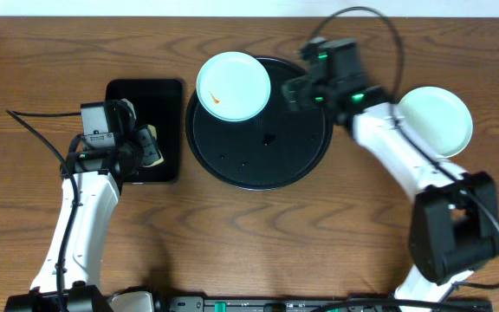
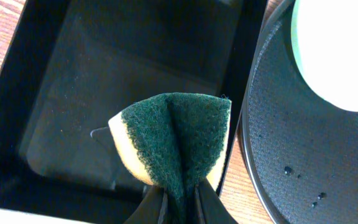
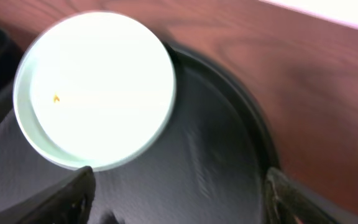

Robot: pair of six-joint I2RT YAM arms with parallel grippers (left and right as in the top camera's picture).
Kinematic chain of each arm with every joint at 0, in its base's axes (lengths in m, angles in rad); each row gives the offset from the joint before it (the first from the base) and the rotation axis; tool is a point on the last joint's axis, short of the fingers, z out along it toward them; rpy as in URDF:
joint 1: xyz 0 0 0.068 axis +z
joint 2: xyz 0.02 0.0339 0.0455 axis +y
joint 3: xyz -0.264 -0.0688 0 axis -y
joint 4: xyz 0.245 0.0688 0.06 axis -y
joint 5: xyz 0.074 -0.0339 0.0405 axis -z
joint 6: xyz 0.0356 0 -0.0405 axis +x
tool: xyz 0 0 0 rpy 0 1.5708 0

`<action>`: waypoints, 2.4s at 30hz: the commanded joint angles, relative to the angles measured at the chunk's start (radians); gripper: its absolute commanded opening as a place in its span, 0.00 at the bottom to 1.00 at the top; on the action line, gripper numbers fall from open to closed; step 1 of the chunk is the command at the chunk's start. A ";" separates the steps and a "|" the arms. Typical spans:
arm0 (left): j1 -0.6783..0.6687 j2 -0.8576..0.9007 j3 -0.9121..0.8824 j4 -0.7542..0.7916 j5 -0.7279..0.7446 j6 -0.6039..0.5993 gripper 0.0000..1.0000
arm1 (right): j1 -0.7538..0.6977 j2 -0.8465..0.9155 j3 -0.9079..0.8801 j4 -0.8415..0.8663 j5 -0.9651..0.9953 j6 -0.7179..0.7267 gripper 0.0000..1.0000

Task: Clean dirty plates on tray and stack at the side
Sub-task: 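Reach the right gripper to the rim of the remaining green plate, then grasp the plate rim with the right gripper and drag it to tray center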

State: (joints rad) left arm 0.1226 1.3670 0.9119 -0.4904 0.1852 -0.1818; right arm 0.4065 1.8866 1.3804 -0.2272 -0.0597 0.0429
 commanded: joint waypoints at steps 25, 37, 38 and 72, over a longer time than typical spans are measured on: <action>0.003 -0.001 -0.014 -0.021 -0.014 0.032 0.09 | 0.004 0.628 0.821 -0.405 -0.186 -0.068 0.36; 0.003 0.021 -0.014 -0.025 -0.014 0.032 0.09 | 0.020 0.694 0.817 -0.391 -0.146 -0.067 0.02; 0.003 0.027 -0.014 -0.025 -0.014 0.032 0.09 | 0.018 0.690 0.817 -0.397 -0.147 -0.067 0.01; 0.003 0.238 -0.014 0.281 -0.069 0.279 0.54 | 0.006 0.475 0.764 -1.040 0.169 0.396 0.02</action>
State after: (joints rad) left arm 0.1226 1.5848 0.9085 -0.2184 0.1661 0.0807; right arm 0.4137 2.3707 2.1506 -1.2720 0.0799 0.4553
